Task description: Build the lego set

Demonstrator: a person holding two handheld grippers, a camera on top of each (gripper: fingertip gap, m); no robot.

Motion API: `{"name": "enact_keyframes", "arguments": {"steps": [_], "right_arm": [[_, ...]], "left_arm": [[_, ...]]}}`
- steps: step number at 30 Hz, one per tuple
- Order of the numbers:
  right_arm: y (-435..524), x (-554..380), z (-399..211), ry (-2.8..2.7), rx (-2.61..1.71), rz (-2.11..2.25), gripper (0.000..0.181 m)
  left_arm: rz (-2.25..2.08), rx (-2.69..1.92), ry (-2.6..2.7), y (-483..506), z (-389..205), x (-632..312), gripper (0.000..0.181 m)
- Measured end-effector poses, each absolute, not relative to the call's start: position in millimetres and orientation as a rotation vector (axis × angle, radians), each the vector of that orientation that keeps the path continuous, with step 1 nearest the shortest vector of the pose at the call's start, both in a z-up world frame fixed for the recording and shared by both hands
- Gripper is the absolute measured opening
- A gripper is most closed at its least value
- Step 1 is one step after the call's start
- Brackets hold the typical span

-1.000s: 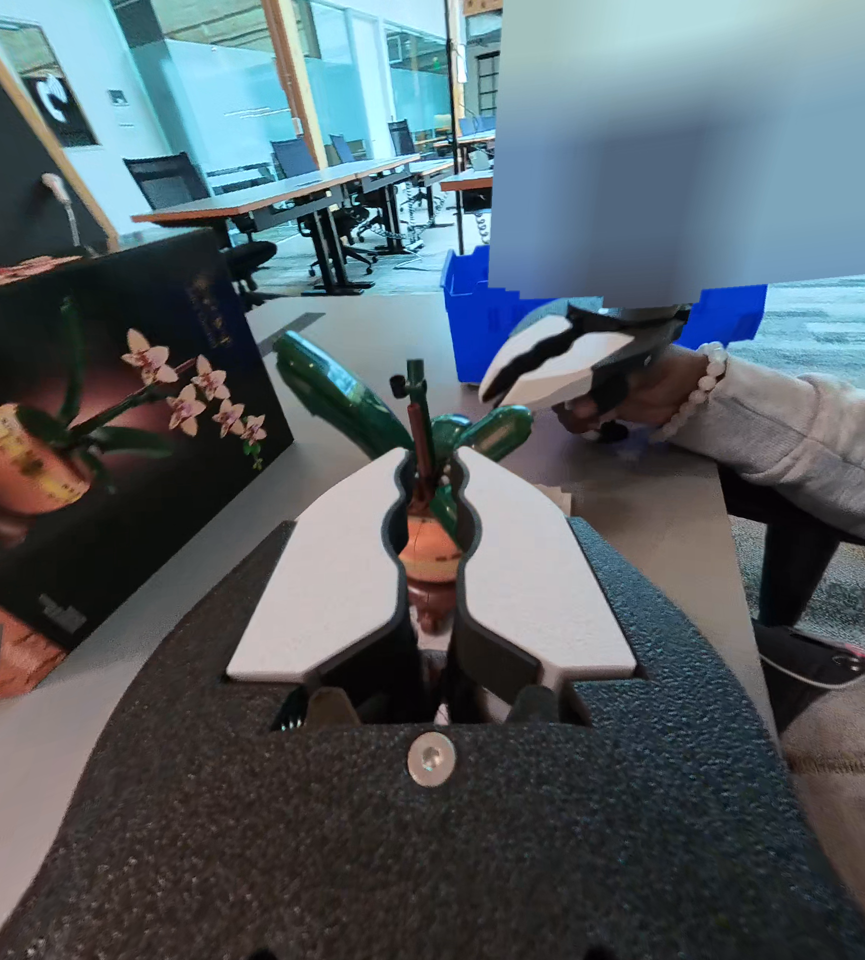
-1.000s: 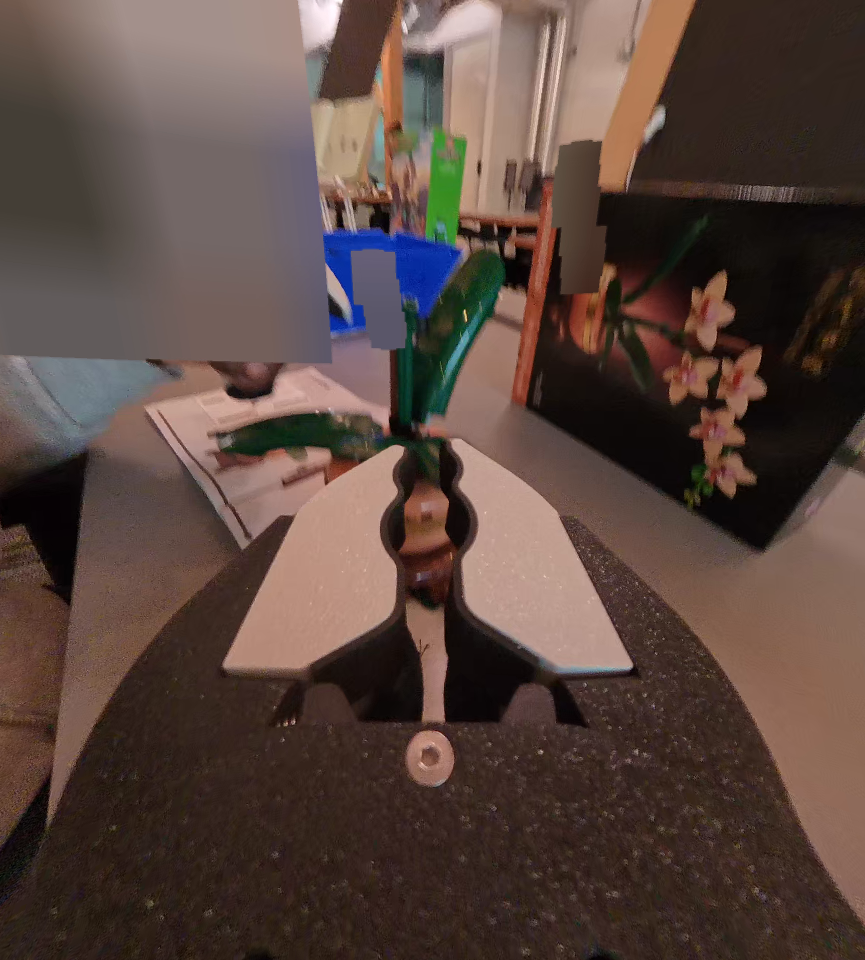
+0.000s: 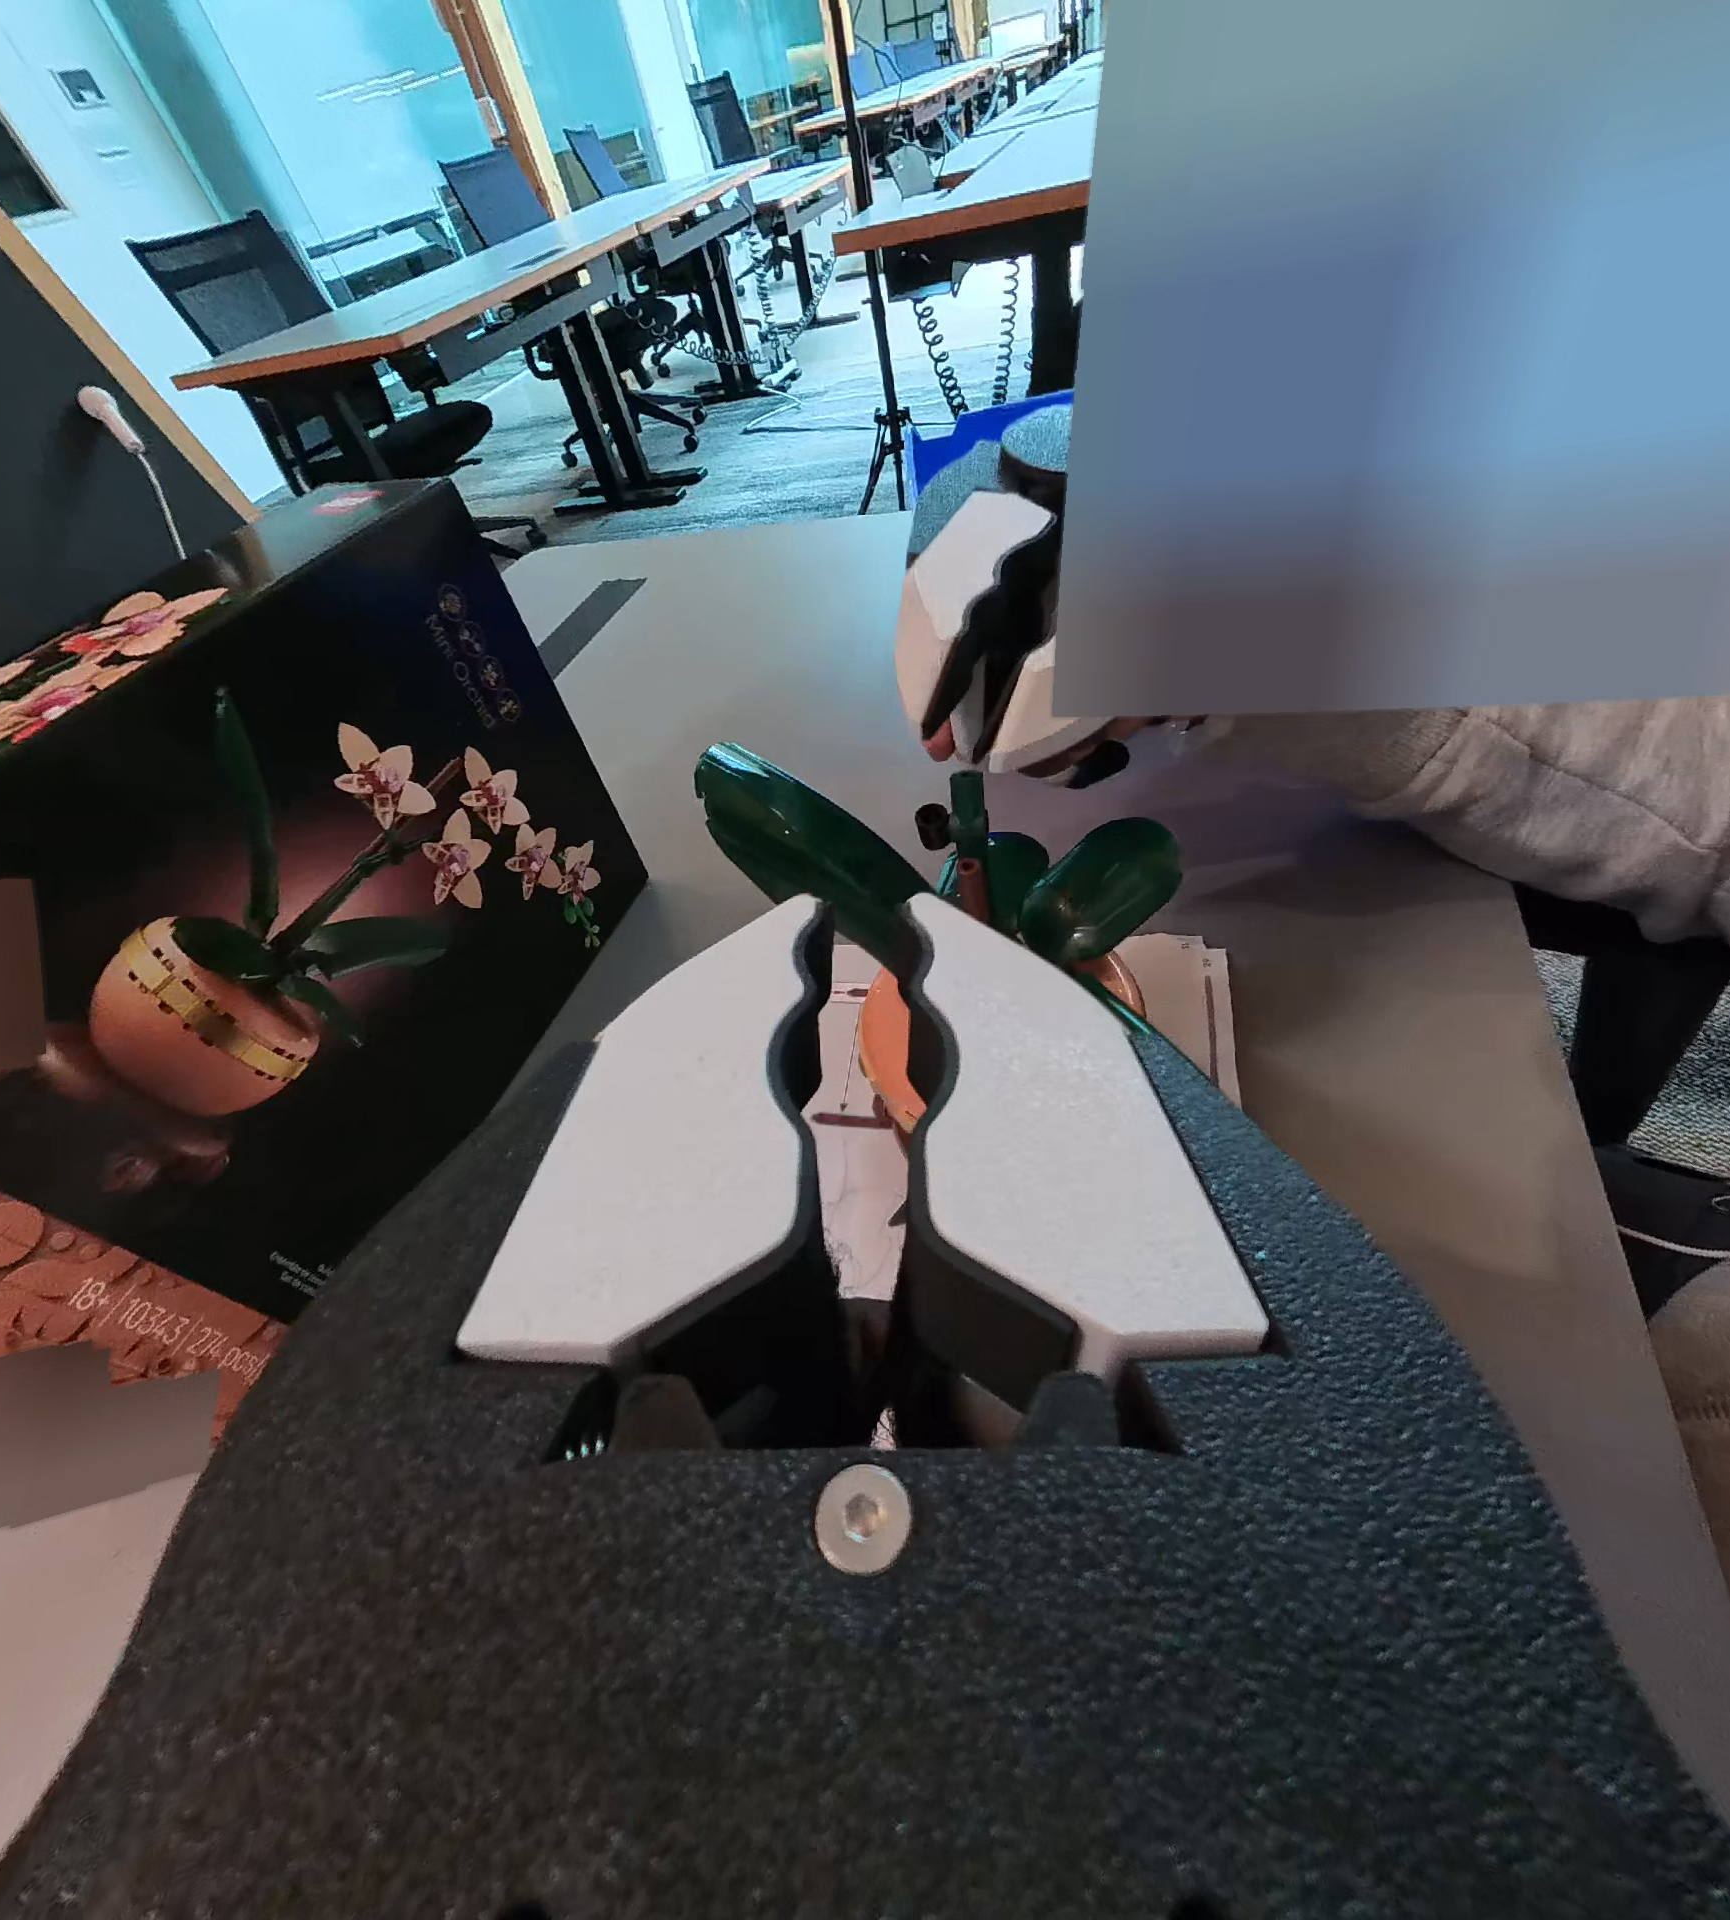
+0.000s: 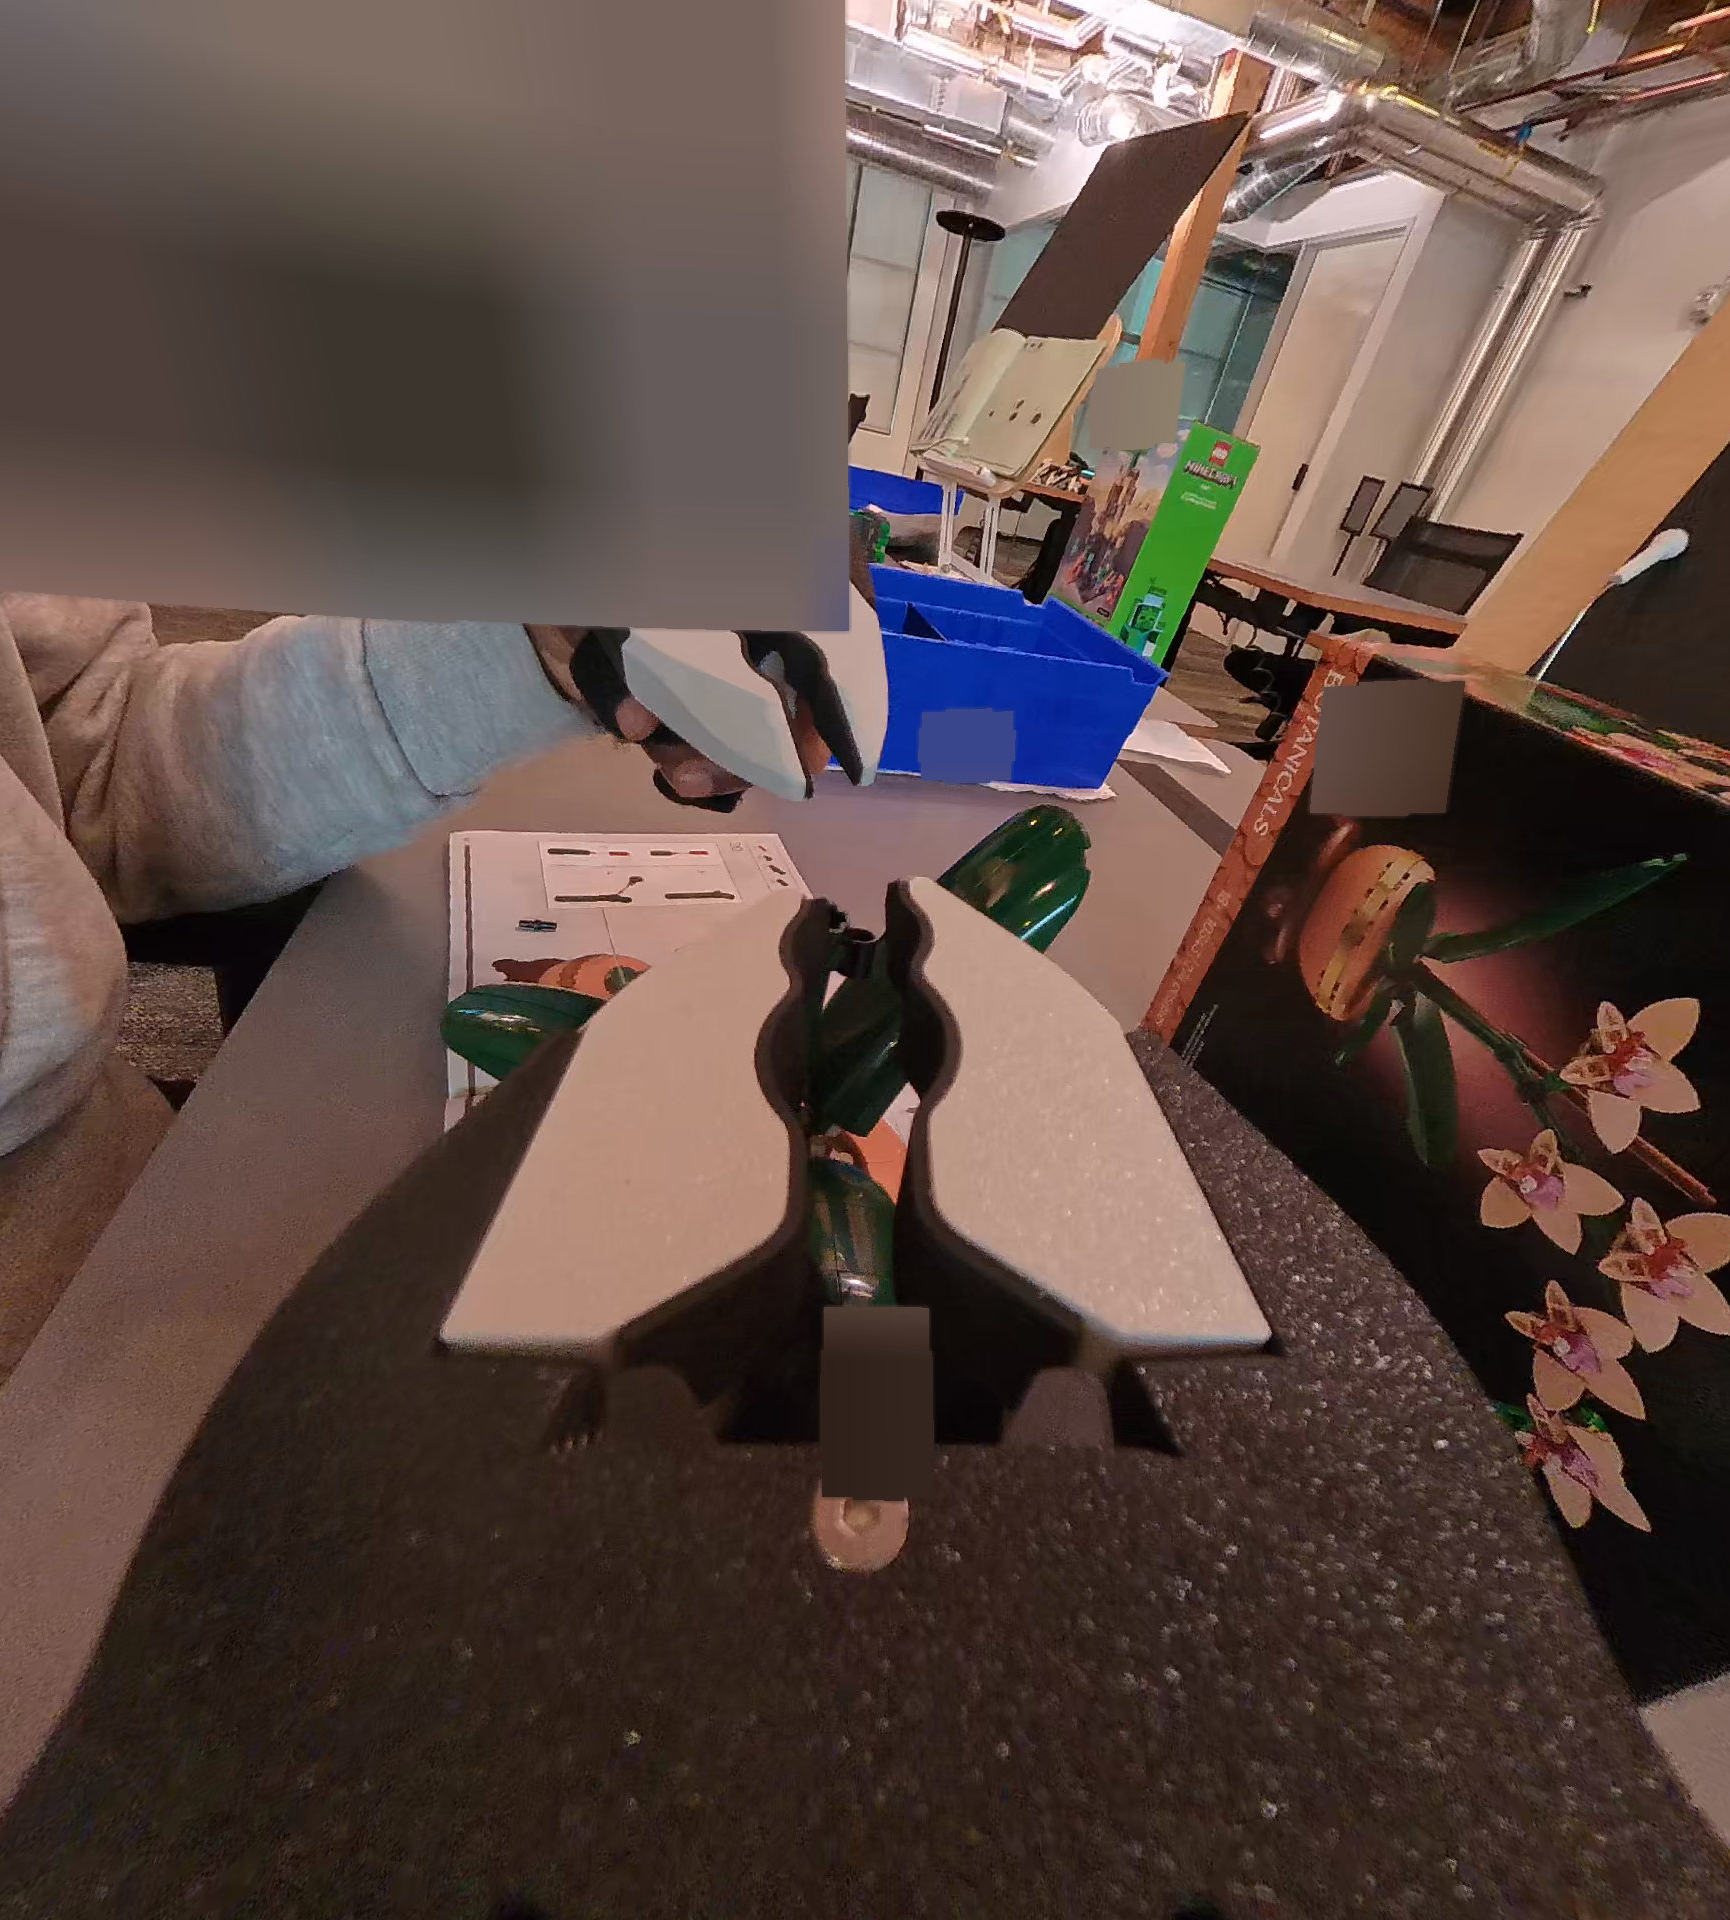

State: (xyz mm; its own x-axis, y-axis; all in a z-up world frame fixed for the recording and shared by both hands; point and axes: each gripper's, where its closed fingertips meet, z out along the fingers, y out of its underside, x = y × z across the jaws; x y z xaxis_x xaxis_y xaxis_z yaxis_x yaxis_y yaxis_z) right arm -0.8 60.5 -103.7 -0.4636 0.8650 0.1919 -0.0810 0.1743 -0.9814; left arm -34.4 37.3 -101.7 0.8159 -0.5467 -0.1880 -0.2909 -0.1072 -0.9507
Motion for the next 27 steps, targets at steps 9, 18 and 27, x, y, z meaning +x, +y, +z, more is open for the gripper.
{"name": "enact_keyframes", "arguments": {"steps": [9,18,27], "right_arm": [[74,7,-91,-1.499,-0.775,1.458,0.011],[60,-2,-122,-1.684,-0.816,1.415,0.013],[55,-2,-130,-1.735,-0.819,1.43,0.007]], "left_arm": [[-0.273,-1.72,0.669,45,-116,-25,0.011],[-0.311,-1.73,0.704,49,-128,-6,0.01],[-0.324,-1.743,0.707,57,-137,3,0.007]]}}
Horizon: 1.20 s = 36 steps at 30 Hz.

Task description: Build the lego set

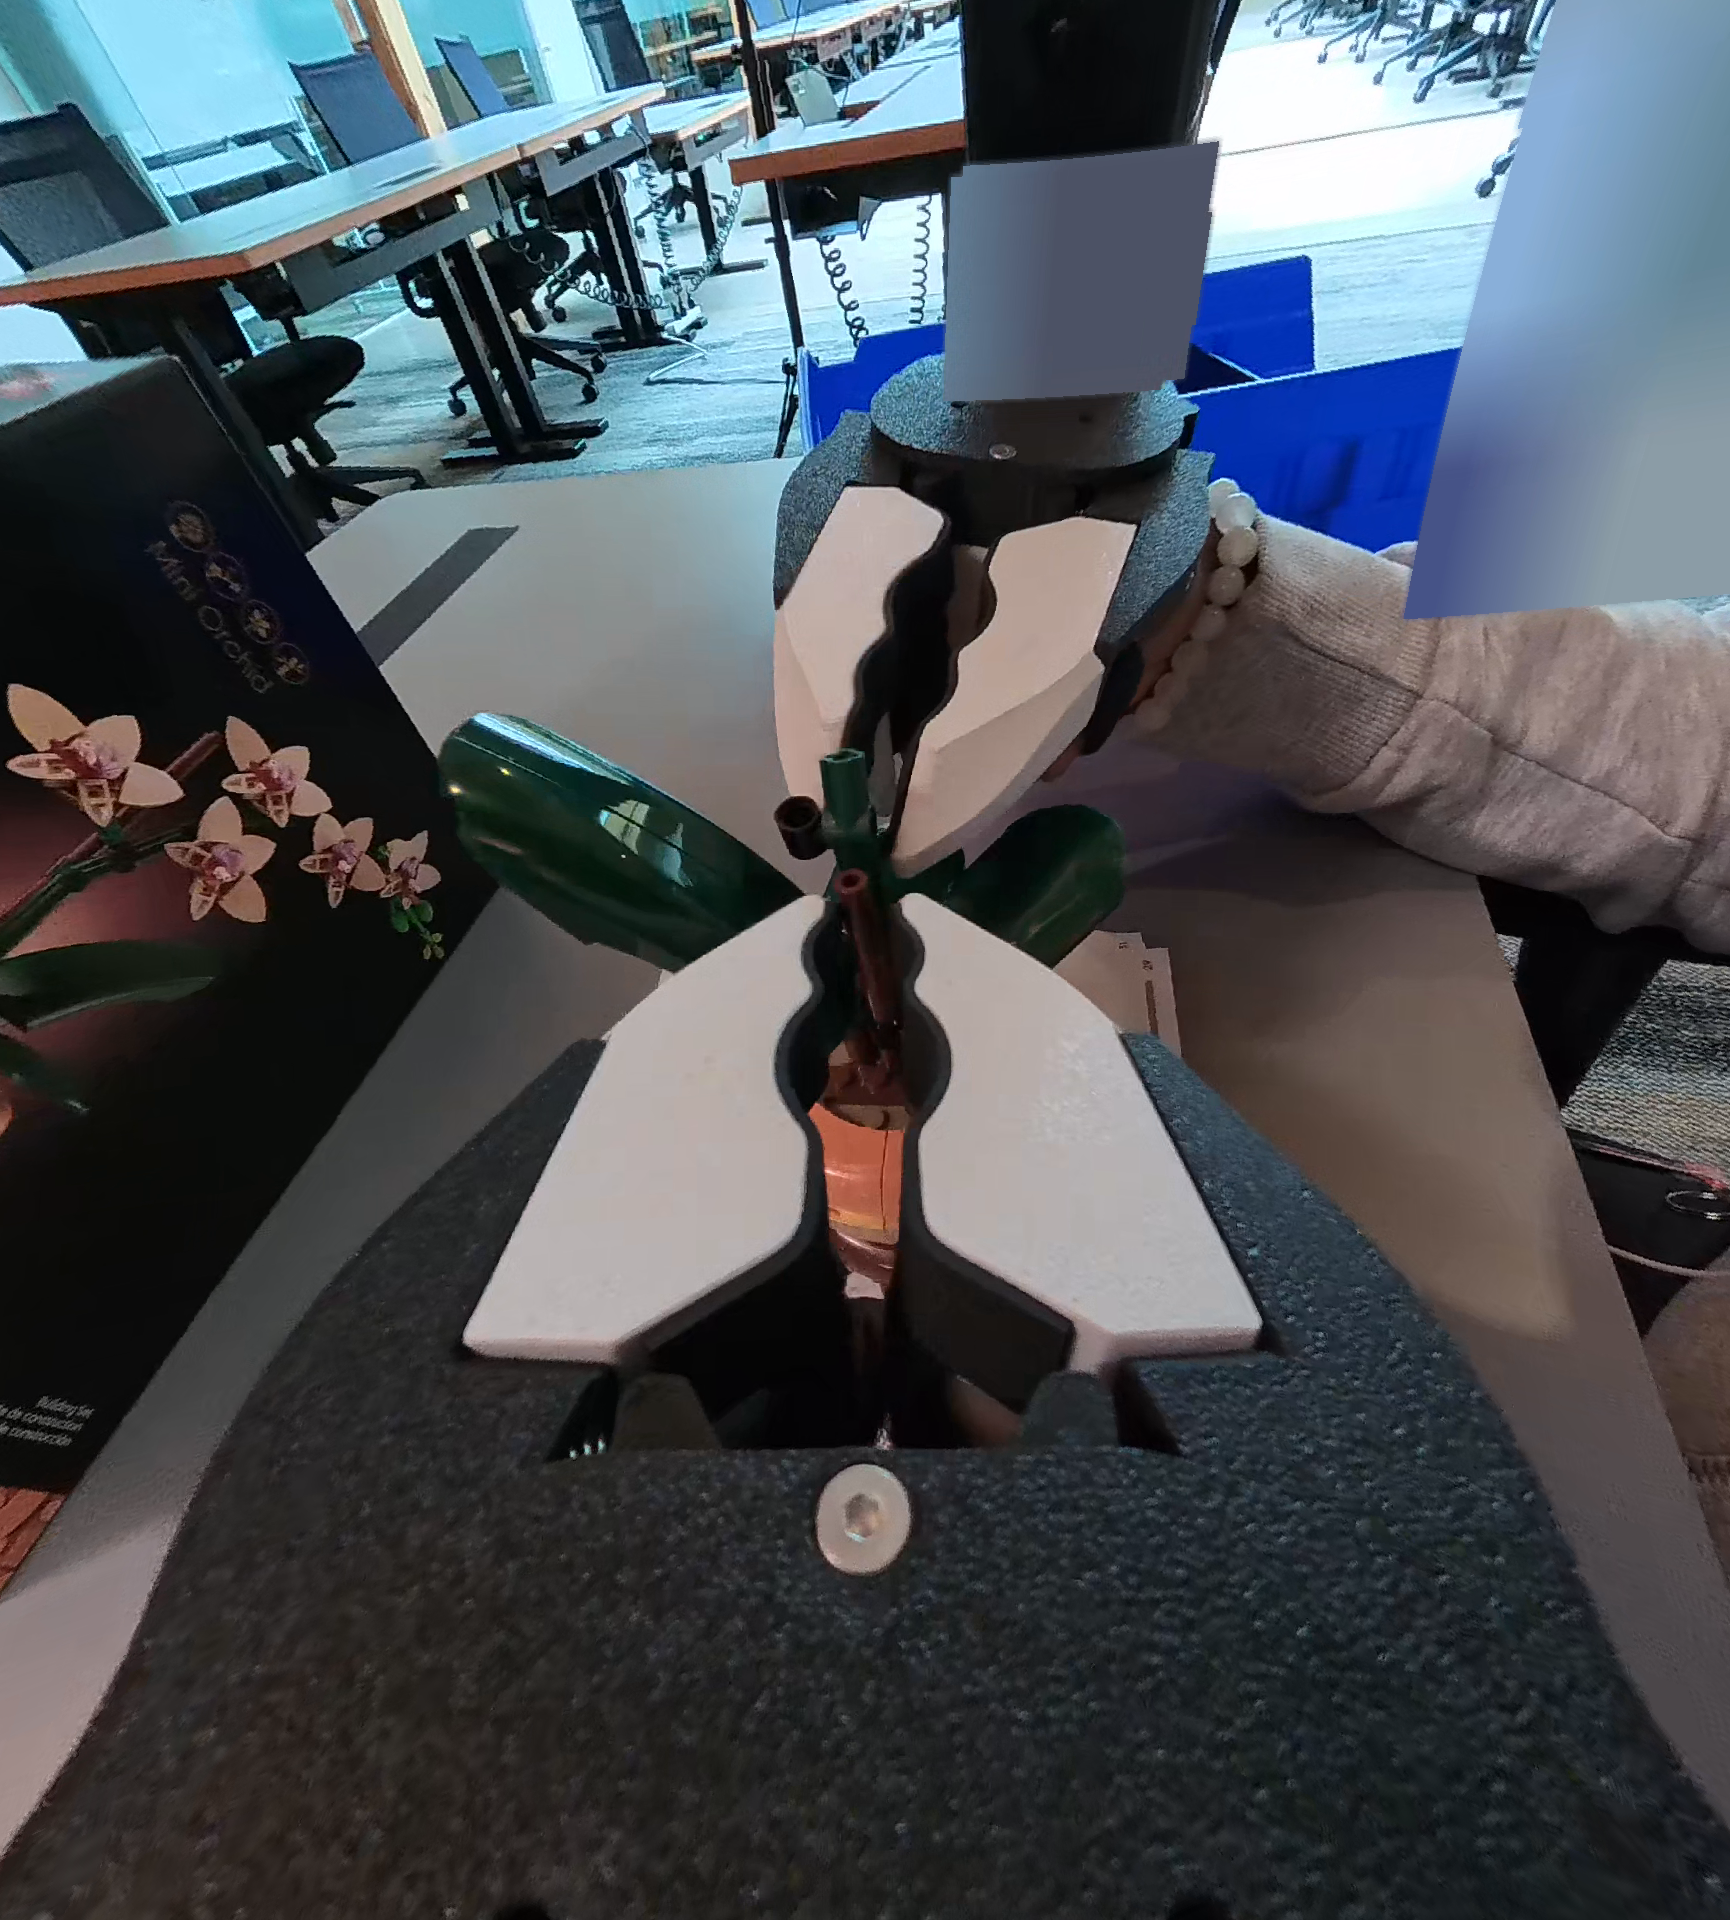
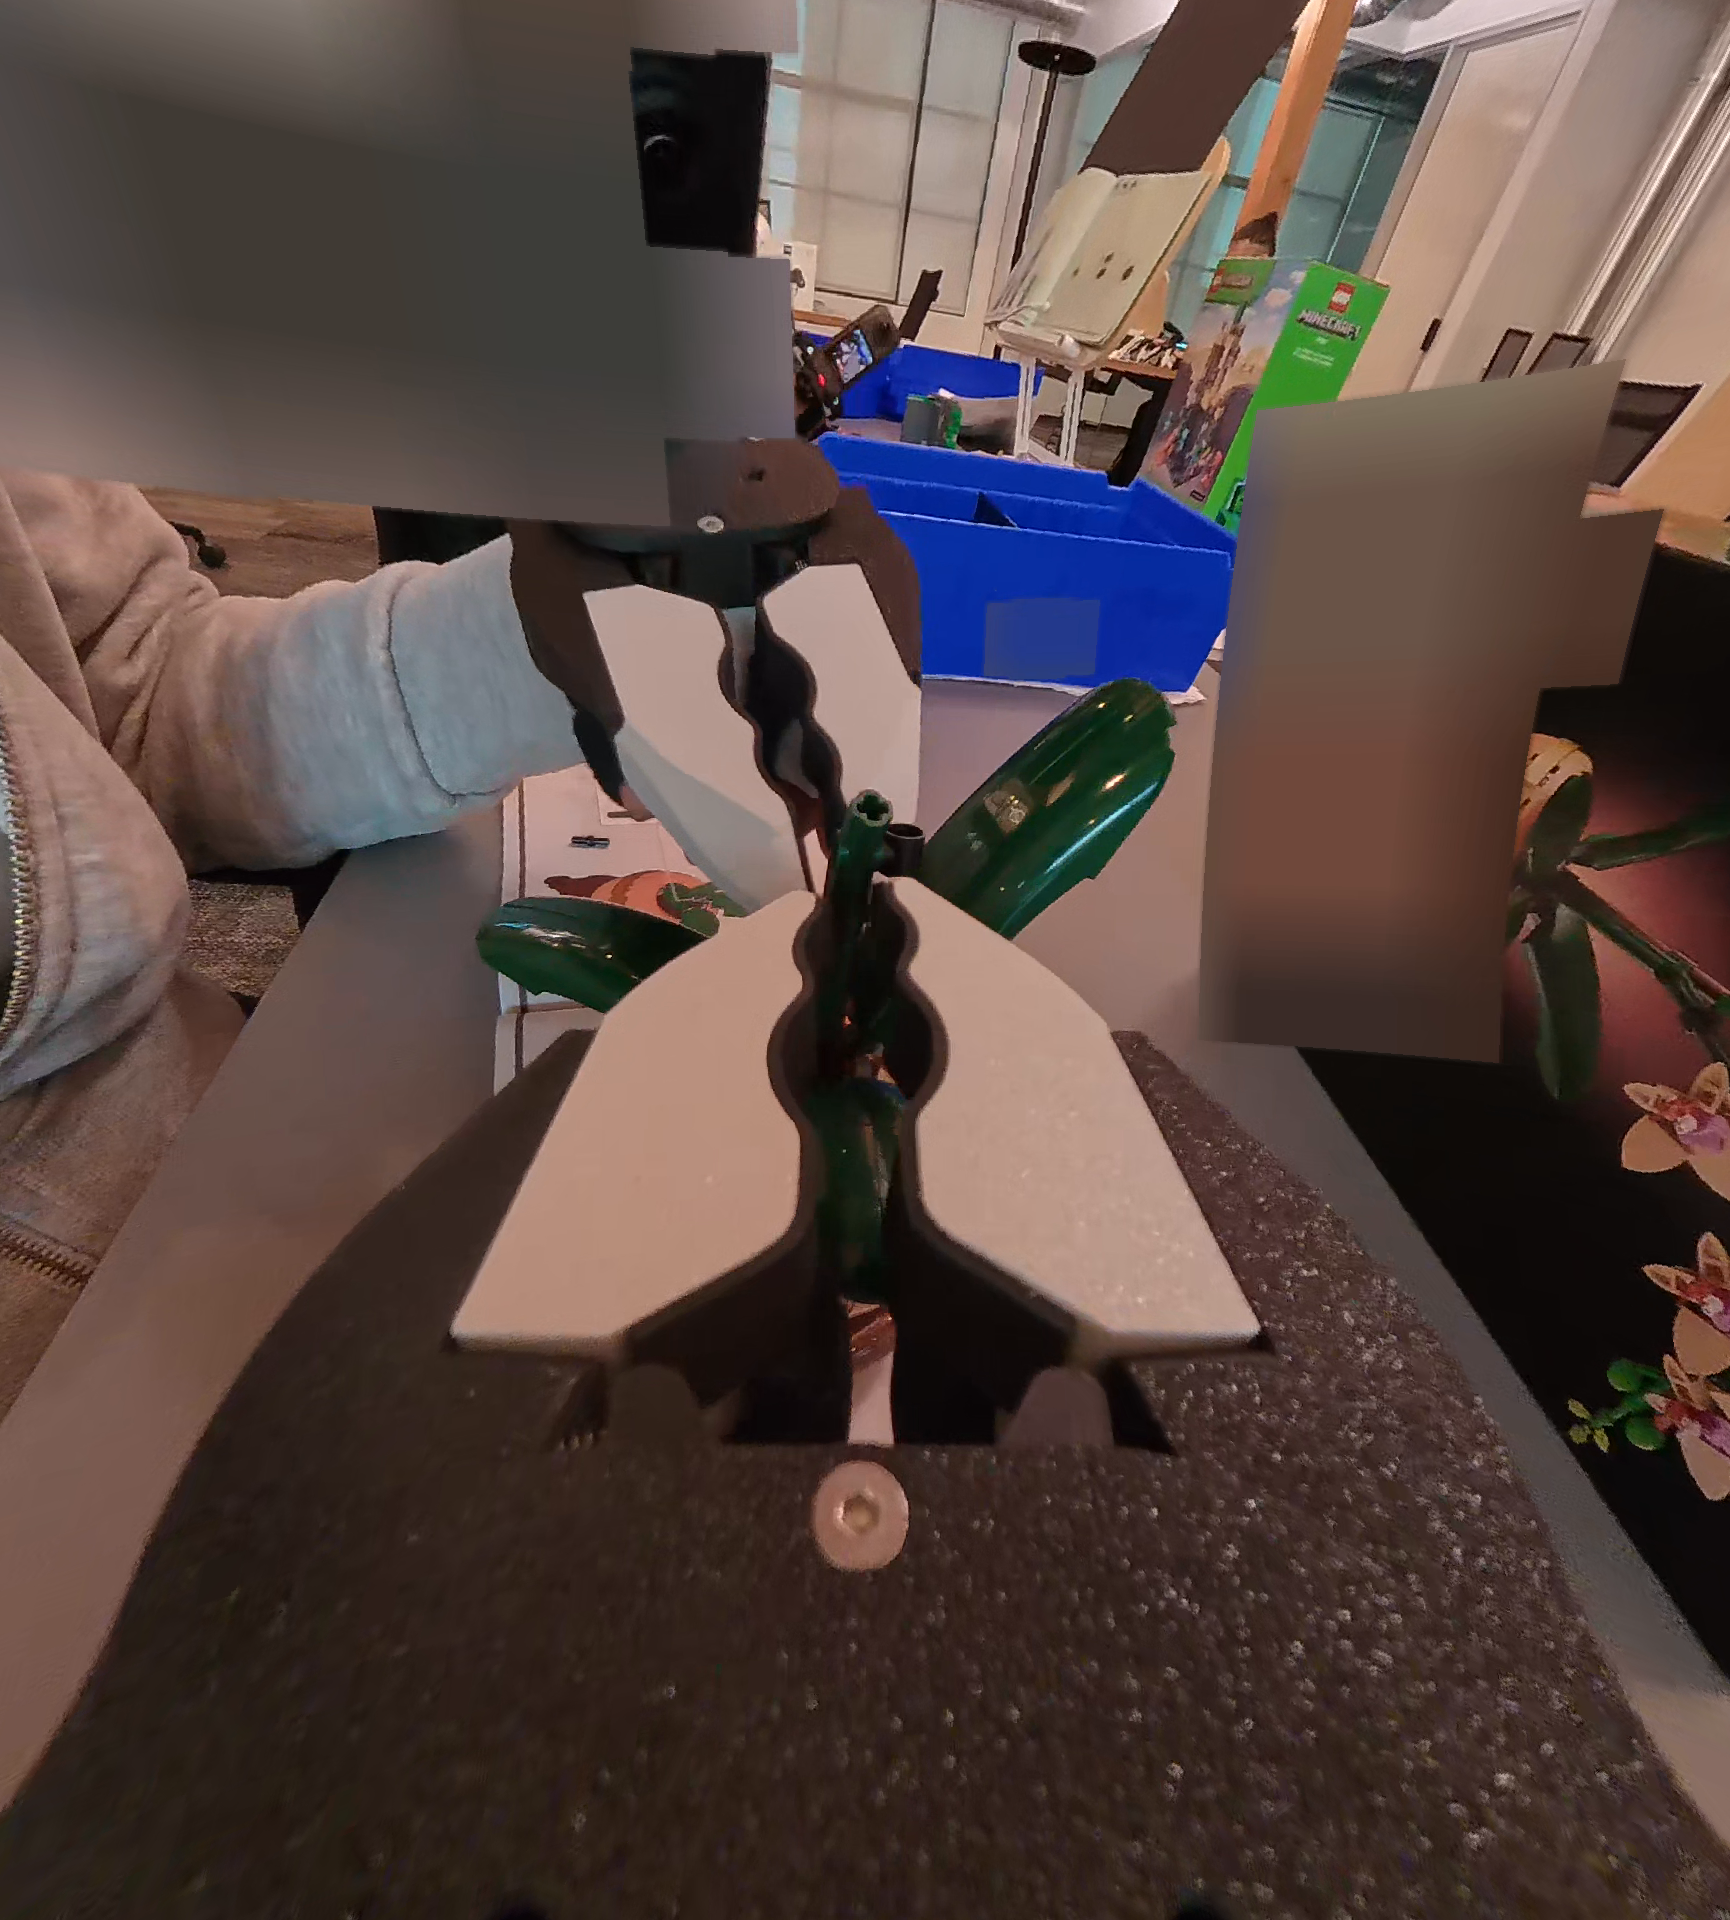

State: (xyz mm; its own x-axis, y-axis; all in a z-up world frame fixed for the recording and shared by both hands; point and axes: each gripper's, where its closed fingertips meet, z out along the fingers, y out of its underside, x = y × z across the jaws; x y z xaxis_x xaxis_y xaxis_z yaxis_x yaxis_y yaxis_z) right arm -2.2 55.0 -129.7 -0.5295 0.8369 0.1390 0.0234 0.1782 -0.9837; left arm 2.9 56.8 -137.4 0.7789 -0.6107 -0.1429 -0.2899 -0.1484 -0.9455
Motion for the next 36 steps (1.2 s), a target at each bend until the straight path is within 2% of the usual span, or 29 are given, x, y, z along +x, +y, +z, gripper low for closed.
{"name": "enact_keyframes", "arguments": {"steps": [36], "right_arm": [[54.2,-3.9,-131.9,-1.729,-0.832,1.47,0.004]], "left_arm": [[-0.427,-1.721,0.693,59.0,-142.4,4.3,0.005]]}}
